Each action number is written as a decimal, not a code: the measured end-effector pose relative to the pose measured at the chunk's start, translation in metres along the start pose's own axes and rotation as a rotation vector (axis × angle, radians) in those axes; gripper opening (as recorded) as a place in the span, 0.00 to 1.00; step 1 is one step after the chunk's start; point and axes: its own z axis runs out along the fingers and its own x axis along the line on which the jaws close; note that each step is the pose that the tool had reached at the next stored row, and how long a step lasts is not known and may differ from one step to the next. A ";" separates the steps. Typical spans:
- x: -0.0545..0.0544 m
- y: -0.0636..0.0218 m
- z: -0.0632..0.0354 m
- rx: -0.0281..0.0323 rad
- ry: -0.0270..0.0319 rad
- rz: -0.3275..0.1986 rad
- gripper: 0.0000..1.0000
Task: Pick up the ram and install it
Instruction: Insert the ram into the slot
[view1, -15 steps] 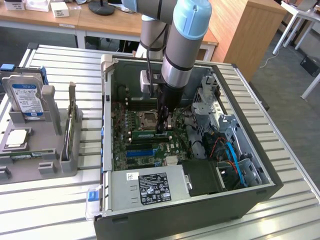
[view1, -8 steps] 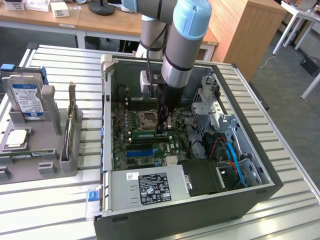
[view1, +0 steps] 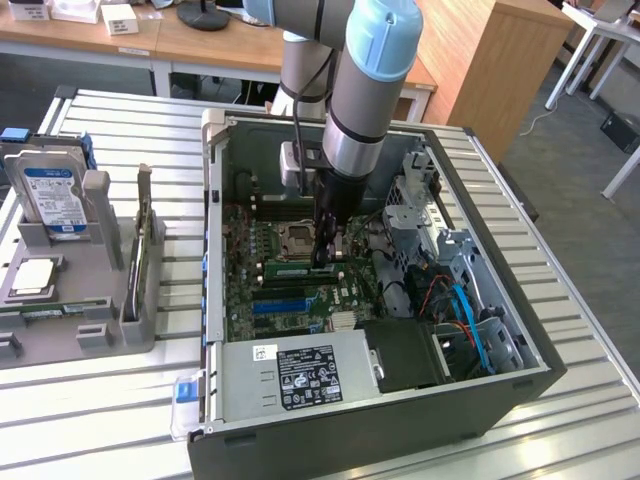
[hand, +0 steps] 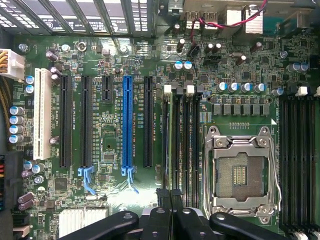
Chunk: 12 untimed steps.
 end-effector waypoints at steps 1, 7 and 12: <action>0.000 0.0000 0.0000 0.0000 0.0000 0.000 0.12; -0.001 0.0000 0.0000 0.0000 0.0000 0.000 0.12; -0.001 0.0000 0.0001 -0.0002 0.0001 -0.004 0.12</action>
